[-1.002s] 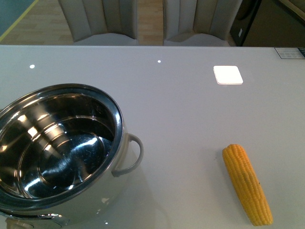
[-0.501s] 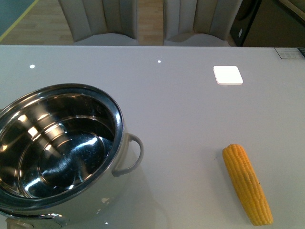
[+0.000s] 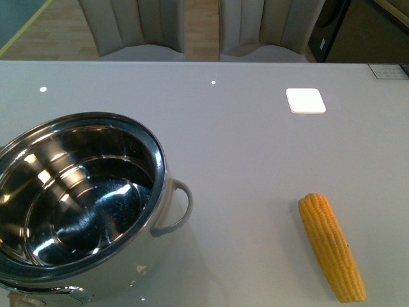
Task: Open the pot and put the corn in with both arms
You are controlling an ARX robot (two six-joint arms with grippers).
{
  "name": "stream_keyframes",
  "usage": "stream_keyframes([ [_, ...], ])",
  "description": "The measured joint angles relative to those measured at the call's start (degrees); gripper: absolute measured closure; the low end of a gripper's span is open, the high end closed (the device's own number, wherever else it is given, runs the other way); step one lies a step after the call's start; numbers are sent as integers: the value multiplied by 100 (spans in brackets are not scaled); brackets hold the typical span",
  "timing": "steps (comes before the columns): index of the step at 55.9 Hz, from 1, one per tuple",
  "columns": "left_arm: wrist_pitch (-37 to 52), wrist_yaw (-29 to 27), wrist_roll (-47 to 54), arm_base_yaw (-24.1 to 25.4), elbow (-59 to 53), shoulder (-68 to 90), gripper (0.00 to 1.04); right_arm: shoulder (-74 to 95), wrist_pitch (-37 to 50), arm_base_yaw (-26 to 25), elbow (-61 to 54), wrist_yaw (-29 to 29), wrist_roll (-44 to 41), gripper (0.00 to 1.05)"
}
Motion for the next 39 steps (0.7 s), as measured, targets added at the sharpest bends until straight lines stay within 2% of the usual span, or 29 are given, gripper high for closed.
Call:
stream_keyframes([
  [4, 0, 0, 2, 0, 0, 0, 7, 1283, -1952, -33, 811, -162, 269, 9],
  [6, 0, 0, 2, 0, 0, -4, 7, 2022, -2573, -37, 1021, -125, 313, 9],
  [8, 0, 0, 2, 0, 0, -4, 7, 2441, -2610, -33, 997, -76, 315, 9],
  [19, 0, 0, 2, 0, 0, -4, 7, 3917, -1574, 9, 953, -17, 251, 9],
  [32, 0, 0, 2, 0, 0, -4, 7, 6028, 17, 472, 1147, 216, 125, 9],
  [39, 0, 0, 2, 0, 0, -4, 7, 7298, 678, 772, 1602, 76, 103, 9],
])
